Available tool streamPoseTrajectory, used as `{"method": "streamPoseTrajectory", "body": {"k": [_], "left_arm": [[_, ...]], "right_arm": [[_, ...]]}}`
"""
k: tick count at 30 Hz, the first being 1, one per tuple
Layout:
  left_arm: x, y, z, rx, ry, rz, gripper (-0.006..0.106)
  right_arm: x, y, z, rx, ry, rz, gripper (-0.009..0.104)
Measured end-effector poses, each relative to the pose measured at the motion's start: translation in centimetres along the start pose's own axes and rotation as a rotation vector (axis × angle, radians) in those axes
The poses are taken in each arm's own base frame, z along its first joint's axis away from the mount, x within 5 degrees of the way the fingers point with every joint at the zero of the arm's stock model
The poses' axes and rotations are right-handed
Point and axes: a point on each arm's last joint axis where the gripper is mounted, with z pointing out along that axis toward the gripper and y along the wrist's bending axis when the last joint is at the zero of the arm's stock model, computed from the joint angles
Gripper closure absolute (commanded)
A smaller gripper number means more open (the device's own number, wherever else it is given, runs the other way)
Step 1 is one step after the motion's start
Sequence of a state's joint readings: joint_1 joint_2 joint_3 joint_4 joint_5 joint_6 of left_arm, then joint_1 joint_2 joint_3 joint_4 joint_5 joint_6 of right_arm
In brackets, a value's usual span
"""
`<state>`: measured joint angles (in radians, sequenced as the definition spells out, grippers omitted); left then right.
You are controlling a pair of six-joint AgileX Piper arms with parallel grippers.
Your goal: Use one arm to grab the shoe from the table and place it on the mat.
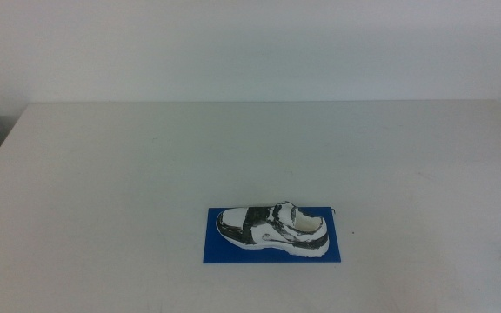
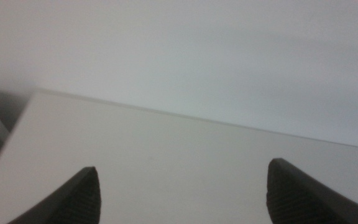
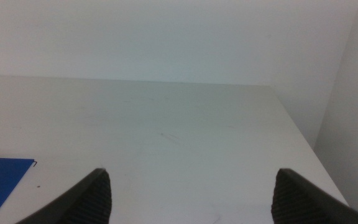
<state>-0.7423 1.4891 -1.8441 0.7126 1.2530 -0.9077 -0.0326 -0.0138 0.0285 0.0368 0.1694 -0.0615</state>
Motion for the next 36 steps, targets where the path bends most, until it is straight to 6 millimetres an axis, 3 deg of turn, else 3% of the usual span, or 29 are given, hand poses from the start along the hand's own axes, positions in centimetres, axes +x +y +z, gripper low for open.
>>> {"method": "streamPoseTrajectory", "body": {"k": [5, 8, 13, 18, 22, 29, 36], "left_arm": [[-1.6, 3.3, -2.7, 0.002, -0.055, 0.009, 0.011], [-2.3, 6.4, -3.5, -0.028, -0.052, -0.011, 0.011], [-0.6, 12.3, -5.2, -0.090, -0.015, -0.049, 0.011], [3.8, 16.3, -5.7, -0.071, -0.058, -0.081, 0.011], [8.4, 18.3, -5.4, -0.043, -0.139, -0.060, 0.011], [17.3, 19.5, -4.6, 0.039, -0.268, 0.070, 0.011], [25.6, 20.5, -2.4, 0.061, -0.382, 0.170, 0.011]], "right_arm": [[0.0, 0.0, 0.0, 0.000, 0.000, 0.000, 0.029], [0.0, 0.0, 0.0, 0.000, 0.000, 0.000, 0.029], [0.0, 0.0, 0.0, 0.000, 0.000, 0.000, 0.029], [0.0, 0.0, 0.0, 0.000, 0.000, 0.000, 0.029], [0.0, 0.0, 0.0, 0.000, 0.000, 0.000, 0.029], [0.0, 0.0, 0.0, 0.000, 0.000, 0.000, 0.029], [0.0, 0.0, 0.0, 0.000, 0.000, 0.000, 0.029]]}}
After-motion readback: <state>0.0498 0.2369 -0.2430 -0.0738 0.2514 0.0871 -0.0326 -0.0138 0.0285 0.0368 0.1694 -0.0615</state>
